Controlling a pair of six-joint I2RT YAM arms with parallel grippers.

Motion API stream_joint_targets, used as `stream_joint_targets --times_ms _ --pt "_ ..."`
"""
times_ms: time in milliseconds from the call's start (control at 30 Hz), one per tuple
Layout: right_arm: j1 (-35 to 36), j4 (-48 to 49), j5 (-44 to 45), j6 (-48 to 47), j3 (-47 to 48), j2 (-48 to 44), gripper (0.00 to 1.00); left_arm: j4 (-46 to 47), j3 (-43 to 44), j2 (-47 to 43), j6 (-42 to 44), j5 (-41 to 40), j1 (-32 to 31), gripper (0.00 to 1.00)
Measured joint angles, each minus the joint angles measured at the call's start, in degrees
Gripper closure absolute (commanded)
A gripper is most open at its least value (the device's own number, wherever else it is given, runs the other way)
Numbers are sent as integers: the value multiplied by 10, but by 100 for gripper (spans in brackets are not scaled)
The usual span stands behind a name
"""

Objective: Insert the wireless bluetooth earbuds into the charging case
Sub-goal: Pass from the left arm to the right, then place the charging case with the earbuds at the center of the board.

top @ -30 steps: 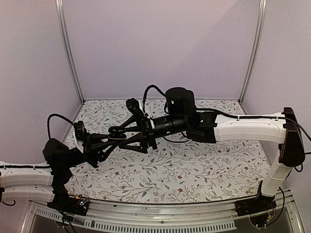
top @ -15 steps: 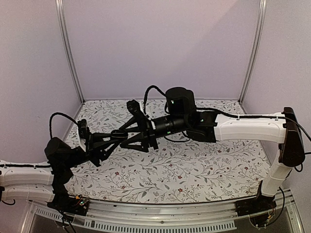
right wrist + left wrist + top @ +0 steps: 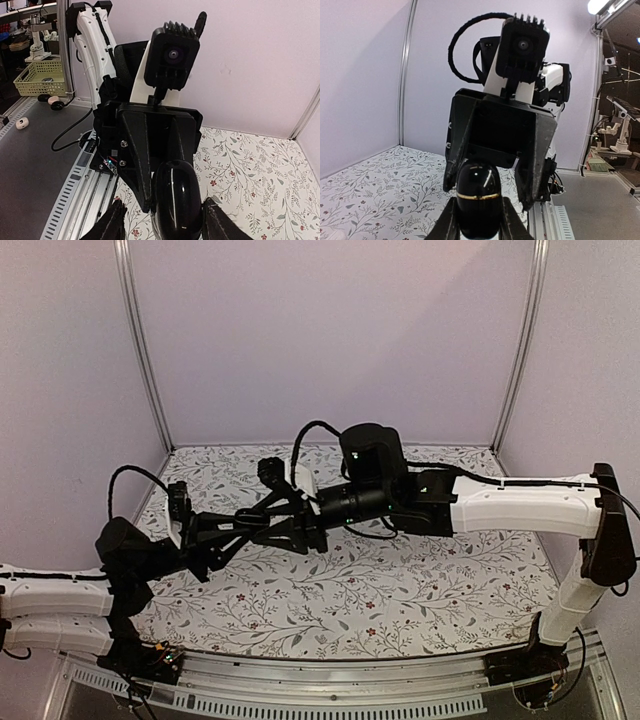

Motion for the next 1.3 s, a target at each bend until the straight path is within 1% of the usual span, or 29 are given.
stream_joint_targets --times_ms 100,233,400,733,867,933,1000,1033,1067,1167,1300 --pt "0 -11 -1 -1 0 0 64 1 0 3 2 17 0 100" --pt "-5 -14 -17 6 0 0 68 9 0 3 7 36 0 100" --pt "-10 -14 -44 17 0 0 76 14 0 4 12 52 0 100" --pt "-14 -14 -58 40 0 0 96 17 0 4 23 58 0 100" --pt "-16 -12 -58 44 -3 -1 100 7 2 2 24 52 0 85" --pt "-18 -7 -58 50 -9 -2 100 -8 7 1 25 49 0 78" --pt "-21 2 -58 56 -17 -5 100 -20 11 1 26 47 -1 70" --pt "-23 7 -58 59 -22 -7 100 -25 12 1 26 46 -1 63" --pt "-24 13 -59 64 -28 -8 100 -30 14 1 26 43 -2 59" --pt "-41 17 -64 77 -47 -23 100 -35 14 -3 25 22 0 51" --pt "-73 45 -78 103 -73 -48 100 -38 14 -10 26 0 0 47"
